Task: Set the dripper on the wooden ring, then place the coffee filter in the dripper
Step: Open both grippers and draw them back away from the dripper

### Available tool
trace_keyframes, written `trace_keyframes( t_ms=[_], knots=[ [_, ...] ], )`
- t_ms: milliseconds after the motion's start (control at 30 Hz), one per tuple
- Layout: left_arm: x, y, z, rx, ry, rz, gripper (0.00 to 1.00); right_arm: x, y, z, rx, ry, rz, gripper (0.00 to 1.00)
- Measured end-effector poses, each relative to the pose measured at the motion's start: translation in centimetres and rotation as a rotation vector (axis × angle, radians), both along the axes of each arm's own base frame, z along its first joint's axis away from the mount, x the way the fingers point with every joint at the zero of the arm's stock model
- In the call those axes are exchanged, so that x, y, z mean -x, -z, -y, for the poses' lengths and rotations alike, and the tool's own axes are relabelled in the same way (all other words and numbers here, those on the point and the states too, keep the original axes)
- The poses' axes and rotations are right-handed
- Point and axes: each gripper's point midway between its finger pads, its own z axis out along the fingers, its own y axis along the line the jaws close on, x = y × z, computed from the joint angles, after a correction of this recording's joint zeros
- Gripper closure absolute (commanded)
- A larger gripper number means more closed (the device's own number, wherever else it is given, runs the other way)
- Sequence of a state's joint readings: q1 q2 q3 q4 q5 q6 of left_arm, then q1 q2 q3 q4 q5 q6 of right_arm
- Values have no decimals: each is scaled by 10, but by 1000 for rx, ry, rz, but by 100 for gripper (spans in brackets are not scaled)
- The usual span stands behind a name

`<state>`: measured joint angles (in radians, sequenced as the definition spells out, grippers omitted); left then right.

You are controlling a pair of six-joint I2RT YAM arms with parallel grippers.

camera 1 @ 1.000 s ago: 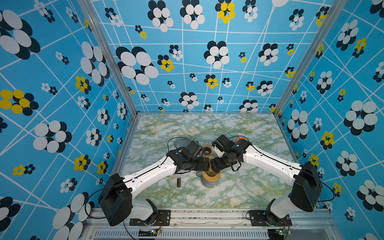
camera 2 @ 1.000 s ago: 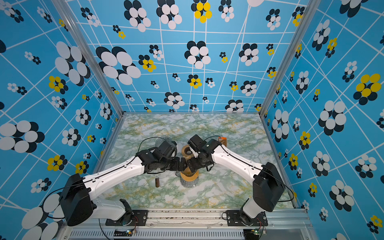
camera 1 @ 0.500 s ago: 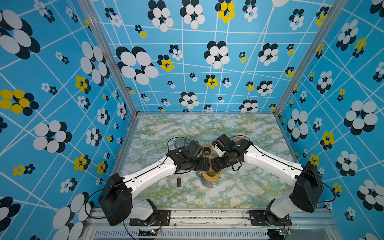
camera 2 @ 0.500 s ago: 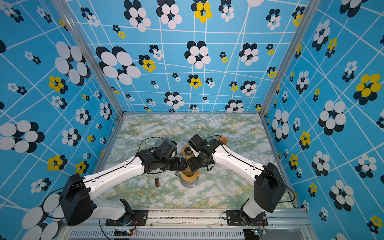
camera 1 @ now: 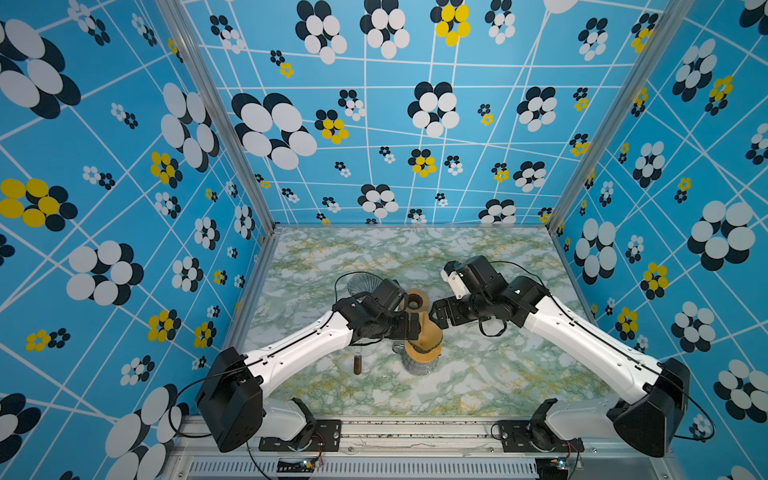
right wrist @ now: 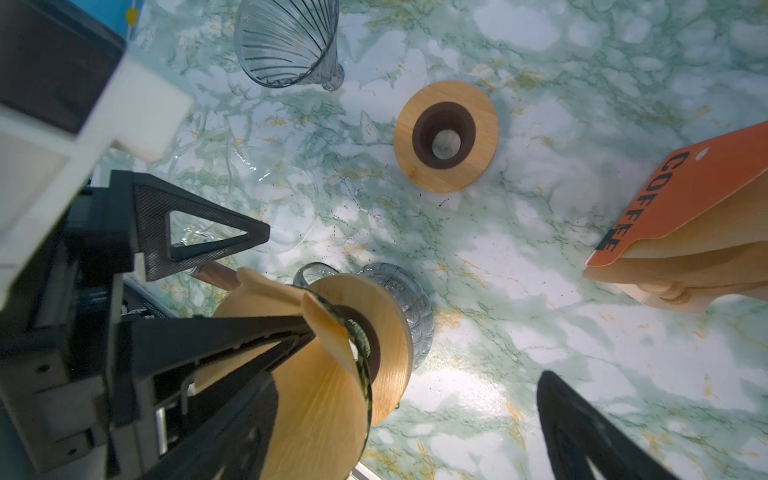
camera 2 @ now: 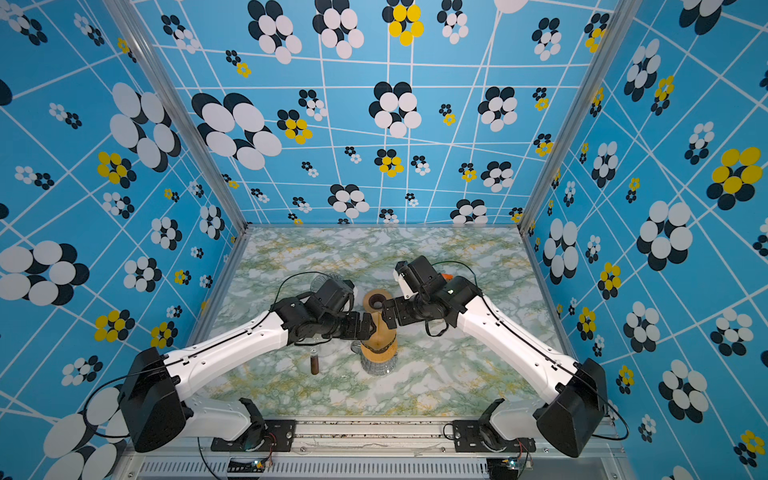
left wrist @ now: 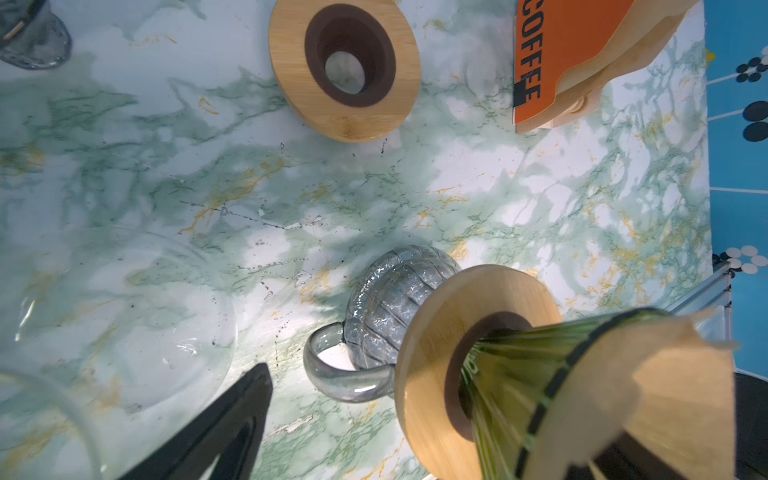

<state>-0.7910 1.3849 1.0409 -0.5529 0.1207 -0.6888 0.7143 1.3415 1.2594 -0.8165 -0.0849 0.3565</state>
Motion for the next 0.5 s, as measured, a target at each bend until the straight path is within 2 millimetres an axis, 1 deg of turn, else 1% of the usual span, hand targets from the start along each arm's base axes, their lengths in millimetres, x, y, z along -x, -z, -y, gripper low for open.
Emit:
trace_keyframes(
  t_ms=[133,333,400,500],
  knots=[
    [-2,-11,4,23,4,15,1,1,-15,4,-42,34,39,1],
    [-4,-41,8,79,18,56,1,-1,-45,17,-104,85,160,1],
    [-8,-51,5,91,18,78,1,0,-53,18,-120,80,192,1],
    [-17,-63,-3,103,7,100,1,-3,-58,21,-120,84,235,1]
  ],
)
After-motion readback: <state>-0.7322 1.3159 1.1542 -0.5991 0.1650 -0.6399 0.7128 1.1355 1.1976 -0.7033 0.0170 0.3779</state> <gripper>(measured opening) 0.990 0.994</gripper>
